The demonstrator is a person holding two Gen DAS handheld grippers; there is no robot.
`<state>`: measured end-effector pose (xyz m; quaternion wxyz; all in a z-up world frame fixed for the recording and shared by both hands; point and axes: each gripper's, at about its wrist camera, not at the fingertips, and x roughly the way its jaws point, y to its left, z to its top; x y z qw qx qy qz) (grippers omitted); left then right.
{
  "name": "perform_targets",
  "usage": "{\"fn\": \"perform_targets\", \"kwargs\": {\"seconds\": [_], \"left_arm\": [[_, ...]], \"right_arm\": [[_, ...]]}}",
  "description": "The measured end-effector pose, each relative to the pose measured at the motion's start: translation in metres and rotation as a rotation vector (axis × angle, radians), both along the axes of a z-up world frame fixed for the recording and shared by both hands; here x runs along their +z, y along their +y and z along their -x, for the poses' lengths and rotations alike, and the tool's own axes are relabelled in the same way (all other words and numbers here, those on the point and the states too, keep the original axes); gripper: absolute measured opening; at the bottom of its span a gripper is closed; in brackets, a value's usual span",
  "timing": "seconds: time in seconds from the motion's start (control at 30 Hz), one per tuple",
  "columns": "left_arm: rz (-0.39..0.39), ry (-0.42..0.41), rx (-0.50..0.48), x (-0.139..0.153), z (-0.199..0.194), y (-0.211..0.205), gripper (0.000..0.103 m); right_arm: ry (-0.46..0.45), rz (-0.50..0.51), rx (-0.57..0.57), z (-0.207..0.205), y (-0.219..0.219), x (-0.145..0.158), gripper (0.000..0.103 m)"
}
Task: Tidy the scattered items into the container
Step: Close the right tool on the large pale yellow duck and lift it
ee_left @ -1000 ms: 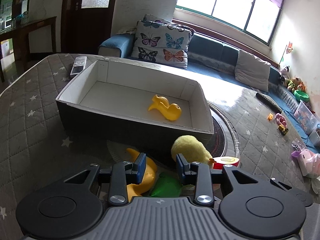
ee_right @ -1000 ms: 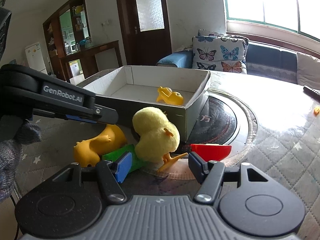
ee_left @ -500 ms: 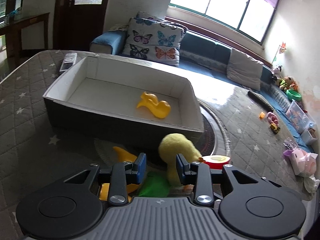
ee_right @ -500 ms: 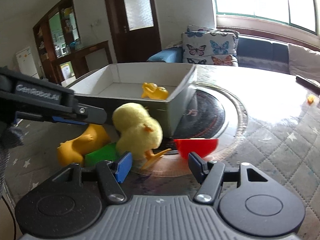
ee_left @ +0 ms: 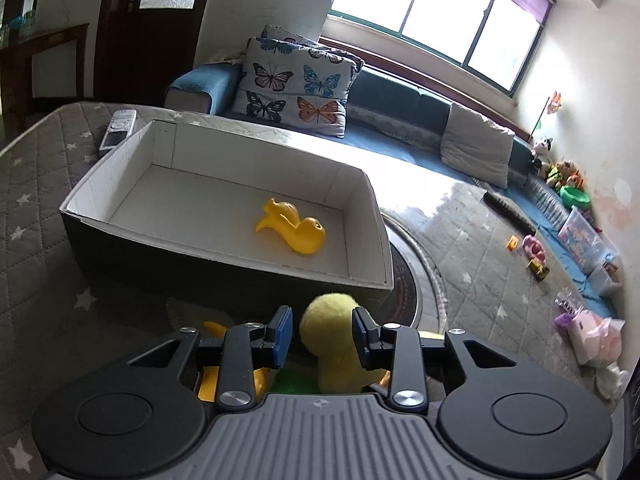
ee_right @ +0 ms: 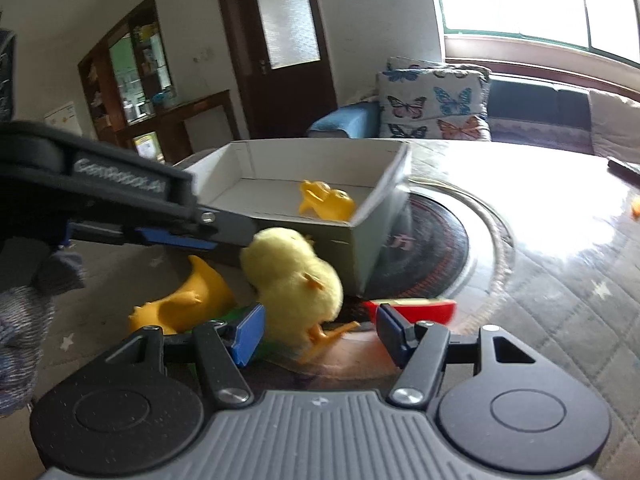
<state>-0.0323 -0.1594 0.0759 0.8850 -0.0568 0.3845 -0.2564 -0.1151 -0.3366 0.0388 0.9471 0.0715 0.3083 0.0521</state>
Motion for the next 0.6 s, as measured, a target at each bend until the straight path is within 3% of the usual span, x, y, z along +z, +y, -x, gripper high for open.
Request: {"fn": "perform_targets", "kwargs": {"seconds": [0.43, 0.6], "left_arm": [[0.028, 0.074, -0.030, -0.013, -0.020, -0.004, 0.036], [0.039, 0.104, -0.044, -0.018, -0.024, -0.006, 0.036]], "right_arm": [[0.034, 0.013, 0.030, -0.027, 0.012, -0.005, 0.062], [0.045, 0.004, 0.035, -0.028, 0.012, -0.009, 0.052]]}}
